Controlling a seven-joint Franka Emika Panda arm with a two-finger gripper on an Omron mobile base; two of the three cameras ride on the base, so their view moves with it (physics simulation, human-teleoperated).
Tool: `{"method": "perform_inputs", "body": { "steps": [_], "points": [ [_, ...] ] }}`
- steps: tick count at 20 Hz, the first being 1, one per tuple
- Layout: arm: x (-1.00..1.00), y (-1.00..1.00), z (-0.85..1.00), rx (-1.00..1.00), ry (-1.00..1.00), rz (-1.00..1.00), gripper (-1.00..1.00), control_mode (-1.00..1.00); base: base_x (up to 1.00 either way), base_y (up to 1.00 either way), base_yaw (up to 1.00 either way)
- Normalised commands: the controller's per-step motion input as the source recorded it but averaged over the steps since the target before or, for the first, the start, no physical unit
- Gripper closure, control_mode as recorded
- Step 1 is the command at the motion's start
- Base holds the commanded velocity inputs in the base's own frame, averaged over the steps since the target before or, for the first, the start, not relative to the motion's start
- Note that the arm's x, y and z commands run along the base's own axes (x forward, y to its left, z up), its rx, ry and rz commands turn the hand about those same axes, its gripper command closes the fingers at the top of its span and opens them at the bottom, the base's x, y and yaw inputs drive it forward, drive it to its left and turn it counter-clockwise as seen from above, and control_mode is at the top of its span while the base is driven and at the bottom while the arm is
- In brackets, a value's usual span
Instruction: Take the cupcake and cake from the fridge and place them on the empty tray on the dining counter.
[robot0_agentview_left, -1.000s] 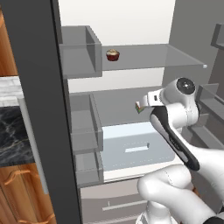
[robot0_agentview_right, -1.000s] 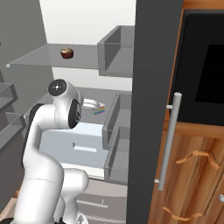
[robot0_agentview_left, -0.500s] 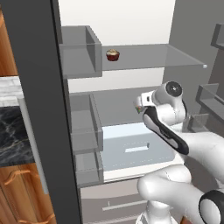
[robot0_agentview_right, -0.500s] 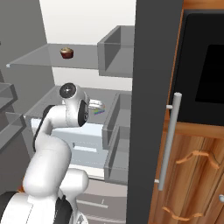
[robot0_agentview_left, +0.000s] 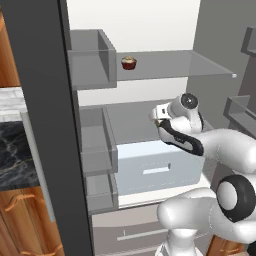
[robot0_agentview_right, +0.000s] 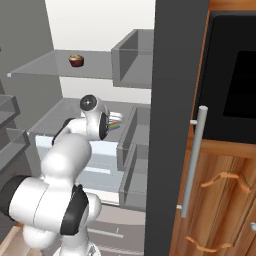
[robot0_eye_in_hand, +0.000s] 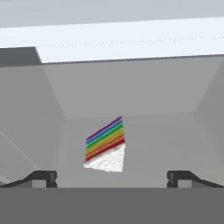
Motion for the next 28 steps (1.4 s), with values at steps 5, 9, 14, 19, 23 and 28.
{"method": "perform_inputs", "body": {
  "steps": [5,9,14,19,23,28],
  "points": [
    [0.51,-0.05,-0.29,0.00,0.01,0.00,-1.00,-1.00,0.00,0.00,0.00],
    [0.46,0.00,-0.28,0.00,0.00,0.00,-1.00,-1.00,0.00,0.00,0.00],
    [0.38,-0.03,-0.27,0.00,0.01,0.00,-1.00,-1.00,0.00,0.00,0.00],
    [0.29,-0.06,-0.28,0.00,0.02,0.00,-1.00,-1.00,0.00,0.00,0.00],
    [0.09,-0.02,-0.17,0.00,0.04,0.00,1.00,-1.00,0.00,0.00,0.00],
    [-0.19,0.00,0.05,0.00,0.00,0.02,1.00,-1.00,0.00,0.00,0.00]
  ]
}}
